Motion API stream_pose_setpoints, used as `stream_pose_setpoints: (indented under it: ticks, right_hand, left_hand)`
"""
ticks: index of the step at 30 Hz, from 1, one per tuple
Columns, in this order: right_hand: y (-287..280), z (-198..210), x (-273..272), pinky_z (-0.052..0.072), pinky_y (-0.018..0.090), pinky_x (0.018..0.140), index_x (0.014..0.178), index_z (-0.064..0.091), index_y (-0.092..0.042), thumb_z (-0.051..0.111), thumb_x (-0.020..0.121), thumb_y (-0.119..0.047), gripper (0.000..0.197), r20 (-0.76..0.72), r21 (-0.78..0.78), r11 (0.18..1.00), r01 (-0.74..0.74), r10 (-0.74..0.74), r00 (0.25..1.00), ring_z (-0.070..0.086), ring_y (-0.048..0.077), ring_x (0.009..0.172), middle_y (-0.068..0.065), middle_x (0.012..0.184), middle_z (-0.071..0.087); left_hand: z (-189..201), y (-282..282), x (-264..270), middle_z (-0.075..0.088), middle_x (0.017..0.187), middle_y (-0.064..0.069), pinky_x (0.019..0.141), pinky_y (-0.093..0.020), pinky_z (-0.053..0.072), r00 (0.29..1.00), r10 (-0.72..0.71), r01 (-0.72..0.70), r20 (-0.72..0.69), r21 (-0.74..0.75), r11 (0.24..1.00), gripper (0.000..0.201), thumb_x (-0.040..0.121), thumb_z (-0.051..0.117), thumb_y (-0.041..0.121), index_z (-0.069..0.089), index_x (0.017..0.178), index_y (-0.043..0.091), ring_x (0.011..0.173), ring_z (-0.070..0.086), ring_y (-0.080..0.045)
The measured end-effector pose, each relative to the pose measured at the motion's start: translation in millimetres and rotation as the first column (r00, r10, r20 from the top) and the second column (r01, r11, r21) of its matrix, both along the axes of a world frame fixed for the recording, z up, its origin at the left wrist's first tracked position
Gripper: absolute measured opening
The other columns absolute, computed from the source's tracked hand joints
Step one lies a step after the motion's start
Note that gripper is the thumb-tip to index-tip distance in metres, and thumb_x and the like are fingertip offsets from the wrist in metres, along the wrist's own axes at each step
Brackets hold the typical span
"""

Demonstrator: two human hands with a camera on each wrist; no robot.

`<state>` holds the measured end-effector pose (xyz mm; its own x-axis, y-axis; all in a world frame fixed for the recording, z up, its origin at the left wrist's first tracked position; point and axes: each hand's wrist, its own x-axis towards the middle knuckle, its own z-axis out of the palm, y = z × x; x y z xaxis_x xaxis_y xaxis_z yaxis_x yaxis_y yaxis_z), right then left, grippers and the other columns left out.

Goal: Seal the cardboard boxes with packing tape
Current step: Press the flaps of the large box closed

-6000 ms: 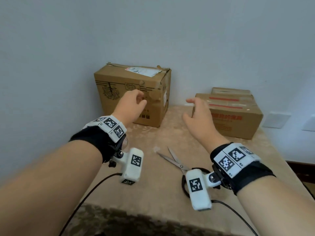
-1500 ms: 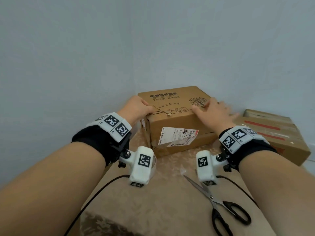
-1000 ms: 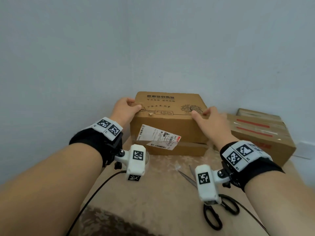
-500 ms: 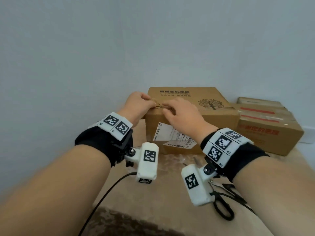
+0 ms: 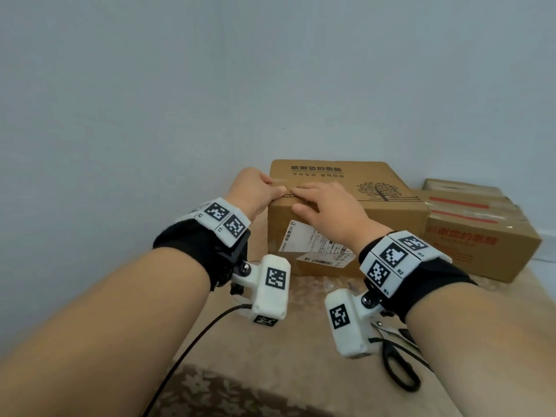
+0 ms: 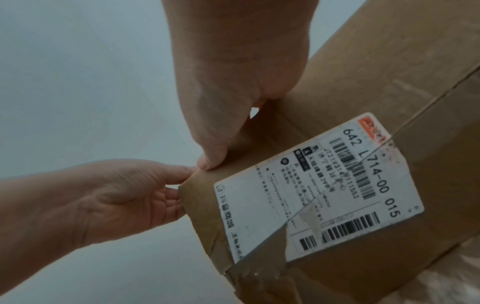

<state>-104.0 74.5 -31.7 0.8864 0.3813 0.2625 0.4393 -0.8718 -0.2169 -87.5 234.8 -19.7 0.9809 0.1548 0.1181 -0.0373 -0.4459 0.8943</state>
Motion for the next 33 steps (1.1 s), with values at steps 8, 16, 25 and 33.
stream_pose_setpoints:
  ticks: [8, 16, 25, 33]
  right_hand:
    - [9.4, -3.2, -0.5, 0.033, 0.039, 0.103, 0.145, 0.037, -0.035, 0.038, 0.100, -0.043, 0.045, 0.055, -0.025, 0.998, 0.050, -0.048, 0.997, 0.040, 0.024, 0.126, -0.004, 0.144, 0.045]
    - [5.3, 1.1, 7.0, 0.035, 0.040, 0.104, 0.145, 0.038, -0.028, 0.044, 0.098, -0.045, 0.050, -0.007, 0.006, 0.999, 0.042, -0.042, 0.999, 0.036, 0.022, 0.128, -0.004, 0.146, 0.043]
    - [5.4, -2.7, 6.1, 0.033, 0.038, 0.103, 0.142, 0.043, -0.026, 0.039, 0.099, -0.046, 0.047, 0.030, -0.045, 0.998, 0.040, -0.038, 0.999, 0.034, 0.023, 0.131, -0.004, 0.149, 0.039]
    - [0.5, 4.0, 4.1, 0.037, 0.039, 0.106, 0.143, 0.041, -0.018, 0.050, 0.097, -0.037, 0.050, -0.003, 0.061, 0.998, -0.019, 0.020, 1.000, 0.043, 0.023, 0.128, 0.001, 0.139, 0.050]
  left_hand:
    - [-1.7, 3.0, -5.7, 0.063, 0.107, -0.009, 0.094, -0.041, 0.048, 0.998, -0.021, 0.016, 0.066, 0.081, 0.997, 0.040, 0.084, 0.071, 0.029, 0.058, 0.112, 0.003, 0.101, 0.061, -0.025]
    - [0.5, 3.3, 10.5, 0.067, 0.081, -0.011, 0.091, -0.043, 0.052, 0.997, 0.046, -0.049, 0.053, 0.054, 0.997, 0.011, 0.085, 0.069, 0.013, 0.067, 0.077, 0.006, 0.090, 0.066, -0.029]
    - [9.9, 6.2, 24.0, 0.067, 0.099, -0.019, 0.093, -0.043, 0.051, 0.998, 0.038, -0.031, -0.051, 0.126, 0.992, 0.013, 0.080, 0.074, 0.009, 0.062, 0.075, 0.008, 0.098, 0.065, -0.032]
    - [2.7, 5.4, 0.4, 0.060, 0.105, -0.009, 0.078, -0.033, 0.053, 1.000, 0.017, -0.017, 0.016, 0.019, 1.000, 0.027, 0.092, 0.060, 0.026, 0.051, 0.111, 0.008, 0.089, 0.059, -0.020]
